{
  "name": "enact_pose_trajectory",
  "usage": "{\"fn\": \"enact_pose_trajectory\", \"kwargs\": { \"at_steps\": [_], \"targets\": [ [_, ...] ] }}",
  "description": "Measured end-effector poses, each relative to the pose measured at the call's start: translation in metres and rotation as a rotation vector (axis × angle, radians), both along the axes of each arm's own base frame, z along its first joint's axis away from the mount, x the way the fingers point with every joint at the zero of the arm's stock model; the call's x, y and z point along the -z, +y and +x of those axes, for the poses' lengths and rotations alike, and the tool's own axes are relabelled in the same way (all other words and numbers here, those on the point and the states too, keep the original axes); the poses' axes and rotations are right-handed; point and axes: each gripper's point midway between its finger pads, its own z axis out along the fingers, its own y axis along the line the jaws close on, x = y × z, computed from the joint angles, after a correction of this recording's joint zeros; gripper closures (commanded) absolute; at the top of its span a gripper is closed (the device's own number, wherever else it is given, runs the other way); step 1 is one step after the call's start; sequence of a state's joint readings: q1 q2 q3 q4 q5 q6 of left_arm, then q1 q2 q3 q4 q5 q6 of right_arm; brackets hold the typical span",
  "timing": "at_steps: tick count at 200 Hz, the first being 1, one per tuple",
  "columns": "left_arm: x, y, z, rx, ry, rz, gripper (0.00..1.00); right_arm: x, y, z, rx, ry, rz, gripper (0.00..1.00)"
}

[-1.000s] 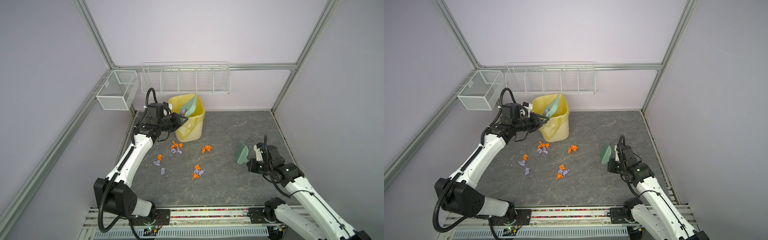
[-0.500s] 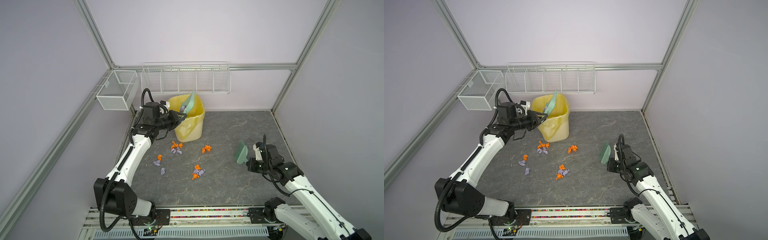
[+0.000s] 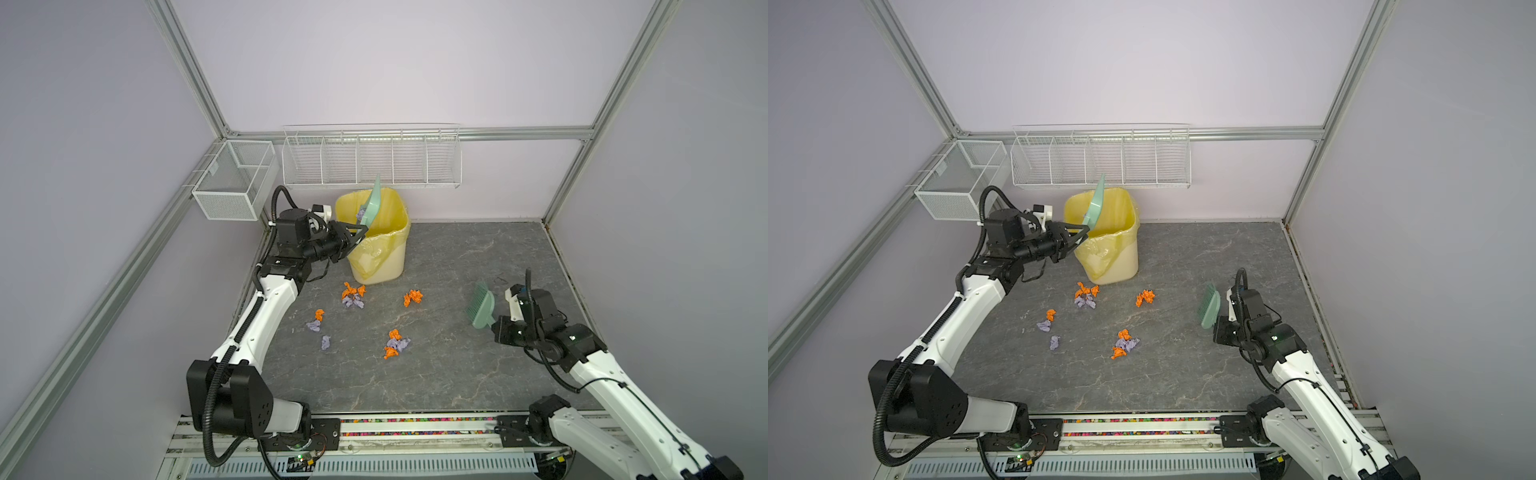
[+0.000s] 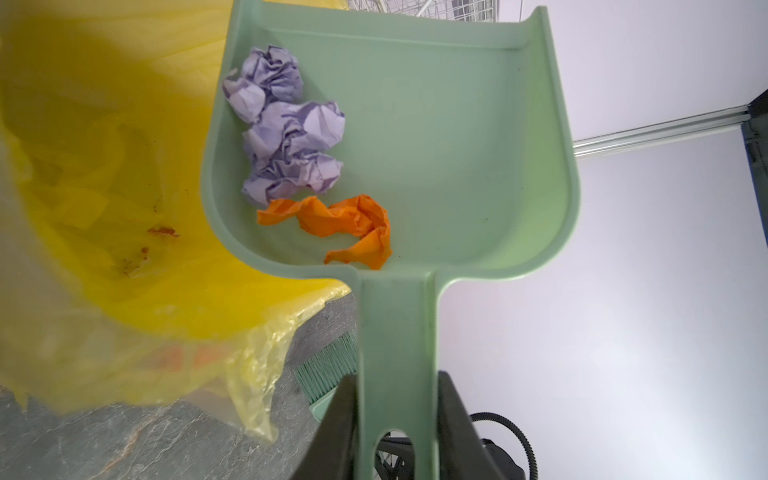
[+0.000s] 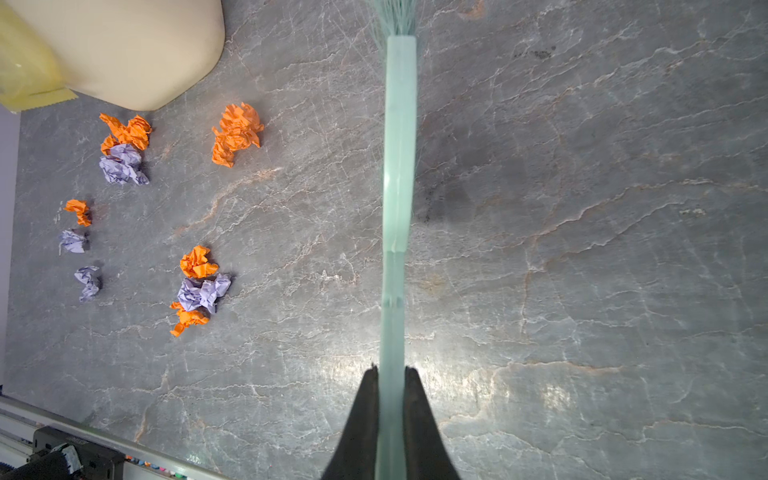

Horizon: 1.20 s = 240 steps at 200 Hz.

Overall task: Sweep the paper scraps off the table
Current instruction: 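Tilt the dustpan over the yellow bin with the left gripper to empty it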

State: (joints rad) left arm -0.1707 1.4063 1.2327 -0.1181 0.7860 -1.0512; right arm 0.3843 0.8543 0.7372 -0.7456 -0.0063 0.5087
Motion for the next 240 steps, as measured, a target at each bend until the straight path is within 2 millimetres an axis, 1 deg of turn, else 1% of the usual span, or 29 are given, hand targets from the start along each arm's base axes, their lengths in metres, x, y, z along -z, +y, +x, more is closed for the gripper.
{"fn": "enact_pose_trajectory", "kwargs": {
  "at_steps": [51, 108, 165, 214, 240],
  "targets": [
    [0.003, 0.006, 0.003, -0.002, 0.033, -0.115, 1.00, -0.001, -0.004, -0.003, 0.007, -0.006, -0.016, 0.93],
    [-0.010, 0.006, 0.003, 0.009, 0.028, -0.215, 1.00, 0.000, -0.003, -0.005, 0.002, 0.001, -0.025, 0.93],
    [-0.011, 0.008, 0.005, 0.011, 0.060, -0.367, 1.00, -0.005, 0.002, -0.002, -0.016, -0.001, -0.025, 0.93],
    [-0.013, 0.009, 0.016, 0.038, 0.087, -0.548, 1.00, -0.003, 0.005, -0.002, -0.024, 0.005, -0.031, 0.93],
    [-0.019, 0.010, 0.013, 0.051, 0.082, -0.588, 1.00, -0.003, 0.006, -0.003, -0.024, 0.007, -0.030, 0.93]
  ]
}}
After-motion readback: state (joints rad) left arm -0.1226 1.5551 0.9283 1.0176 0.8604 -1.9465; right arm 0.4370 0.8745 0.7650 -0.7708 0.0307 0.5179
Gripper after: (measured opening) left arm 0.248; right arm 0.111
